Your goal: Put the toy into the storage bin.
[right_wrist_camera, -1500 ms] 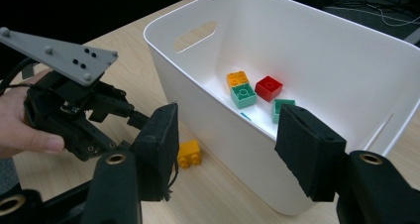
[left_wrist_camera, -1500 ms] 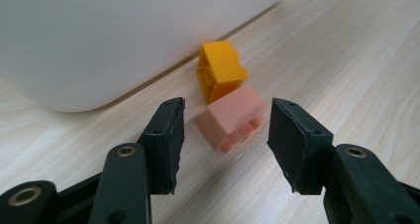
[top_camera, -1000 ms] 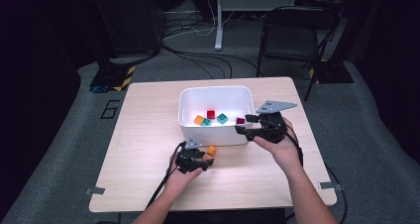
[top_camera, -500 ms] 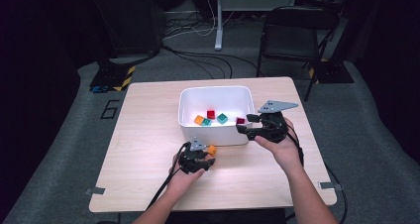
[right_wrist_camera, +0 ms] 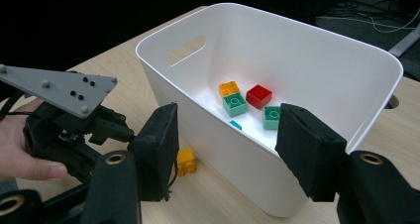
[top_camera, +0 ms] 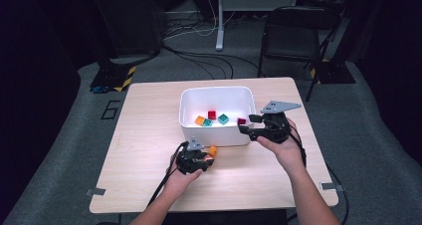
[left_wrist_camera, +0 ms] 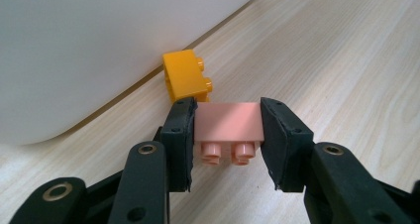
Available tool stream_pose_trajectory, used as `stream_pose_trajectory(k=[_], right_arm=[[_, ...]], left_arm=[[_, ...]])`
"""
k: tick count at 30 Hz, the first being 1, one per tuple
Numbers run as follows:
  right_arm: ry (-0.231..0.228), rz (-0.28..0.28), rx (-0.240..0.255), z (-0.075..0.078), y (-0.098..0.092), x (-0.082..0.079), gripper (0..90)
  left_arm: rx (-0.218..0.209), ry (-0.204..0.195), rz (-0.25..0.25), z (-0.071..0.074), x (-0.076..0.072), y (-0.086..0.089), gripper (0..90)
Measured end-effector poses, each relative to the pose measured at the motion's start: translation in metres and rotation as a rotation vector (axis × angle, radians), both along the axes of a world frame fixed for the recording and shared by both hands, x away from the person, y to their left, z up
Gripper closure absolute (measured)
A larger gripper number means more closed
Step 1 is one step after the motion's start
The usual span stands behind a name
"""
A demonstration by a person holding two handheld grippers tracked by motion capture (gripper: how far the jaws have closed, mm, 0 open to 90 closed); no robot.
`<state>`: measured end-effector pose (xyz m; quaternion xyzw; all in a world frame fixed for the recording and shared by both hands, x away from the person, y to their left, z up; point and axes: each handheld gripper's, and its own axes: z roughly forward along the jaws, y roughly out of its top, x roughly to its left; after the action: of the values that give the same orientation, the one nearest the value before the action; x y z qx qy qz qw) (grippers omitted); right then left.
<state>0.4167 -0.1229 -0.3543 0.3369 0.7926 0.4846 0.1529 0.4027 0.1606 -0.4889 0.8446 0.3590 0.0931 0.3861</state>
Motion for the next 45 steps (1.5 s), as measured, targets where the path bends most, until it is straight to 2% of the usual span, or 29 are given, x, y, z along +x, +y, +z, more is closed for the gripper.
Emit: stream_pose_trajectory(k=[7,11,16,21,23,30,33,40,43,45], right_arm=[[0.012,0.004,-0.005,-0.001,0.000,0.001,40.8],[0.017,0.007,-0.008,-0.002,0.000,0.001,40.6],[0.018,0.009,-0.007,-0.002,0.000,0.001,40.5],[0.017,0.004,-0.002,-0.002,-0.002,0.001,40.5],[0.017,0.005,-0.001,-0.002,-0.003,0.001,40.4],[0.021,0.002,0.004,-0.003,-0.005,0.002,40.4],[0.016,-0.002,0.009,-0.001,-0.006,0.001,40.4],[0.017,-0.004,0.011,-0.001,-0.008,0.001,40.3],[0.018,-0.002,0.009,-0.001,-0.008,0.001,40.3],[0.021,0.001,0.007,-0.001,-0.007,0.001,40.1]], left_arm=[[-0.007,0.009,-0.001,0.015,-0.002,0.009,58.7],[-0.025,-0.002,-0.008,0.033,-0.001,0.014,58.7],[-0.027,-0.034,-0.025,0.056,0.001,0.016,58.7],[-0.048,-0.020,-0.039,0.074,0.005,0.017,58.7],[-0.062,-0.017,-0.042,0.081,0.008,0.017,58.7],[-0.038,-0.054,-0.054,0.106,0.017,0.017,58.7],[-0.042,-0.065,-0.050,0.117,0.024,0.018,58.7],[-0.077,-0.058,-0.031,0.132,0.042,0.021,58.7],[-0.067,-0.063,-0.031,0.137,0.047,0.021,58.7],[-0.071,-0.069,-0.014,0.142,0.057,0.021,58.7]])
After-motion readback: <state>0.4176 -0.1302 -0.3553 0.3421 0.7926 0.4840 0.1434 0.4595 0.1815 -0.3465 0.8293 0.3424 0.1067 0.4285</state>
